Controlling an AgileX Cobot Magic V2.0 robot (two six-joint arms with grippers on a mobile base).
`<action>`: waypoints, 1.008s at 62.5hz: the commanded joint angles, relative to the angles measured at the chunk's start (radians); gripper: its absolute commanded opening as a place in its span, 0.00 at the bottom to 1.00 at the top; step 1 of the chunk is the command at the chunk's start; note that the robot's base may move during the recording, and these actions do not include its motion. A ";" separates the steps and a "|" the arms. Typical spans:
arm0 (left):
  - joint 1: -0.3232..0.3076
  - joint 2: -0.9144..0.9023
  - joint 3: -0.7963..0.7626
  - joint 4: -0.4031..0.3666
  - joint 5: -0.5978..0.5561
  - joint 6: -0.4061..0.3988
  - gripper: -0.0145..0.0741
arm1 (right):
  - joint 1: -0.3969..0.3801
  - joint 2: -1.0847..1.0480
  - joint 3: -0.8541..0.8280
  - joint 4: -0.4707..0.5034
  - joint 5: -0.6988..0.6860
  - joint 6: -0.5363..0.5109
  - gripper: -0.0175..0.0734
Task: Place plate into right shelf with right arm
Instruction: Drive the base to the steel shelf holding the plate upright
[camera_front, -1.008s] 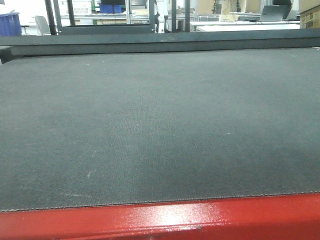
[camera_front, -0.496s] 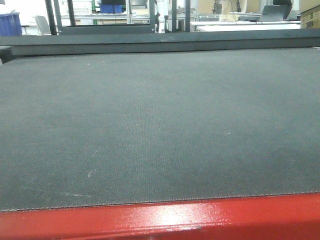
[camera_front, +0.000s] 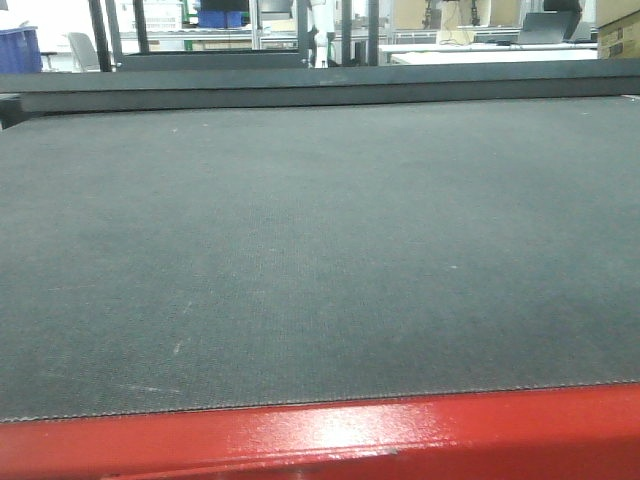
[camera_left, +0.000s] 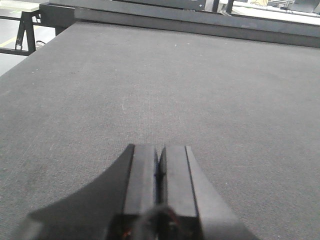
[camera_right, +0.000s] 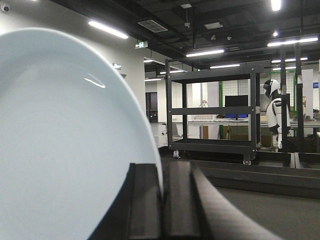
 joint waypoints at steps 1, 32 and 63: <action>-0.002 -0.008 0.009 0.000 -0.086 -0.006 0.11 | -0.005 0.013 -0.027 -0.005 -0.098 -0.007 0.25; -0.002 -0.008 0.009 0.000 -0.086 -0.006 0.11 | -0.005 0.013 -0.027 -0.005 -0.097 -0.007 0.25; -0.002 -0.008 0.009 0.000 -0.086 -0.006 0.11 | -0.005 0.013 -0.027 -0.005 -0.098 -0.007 0.25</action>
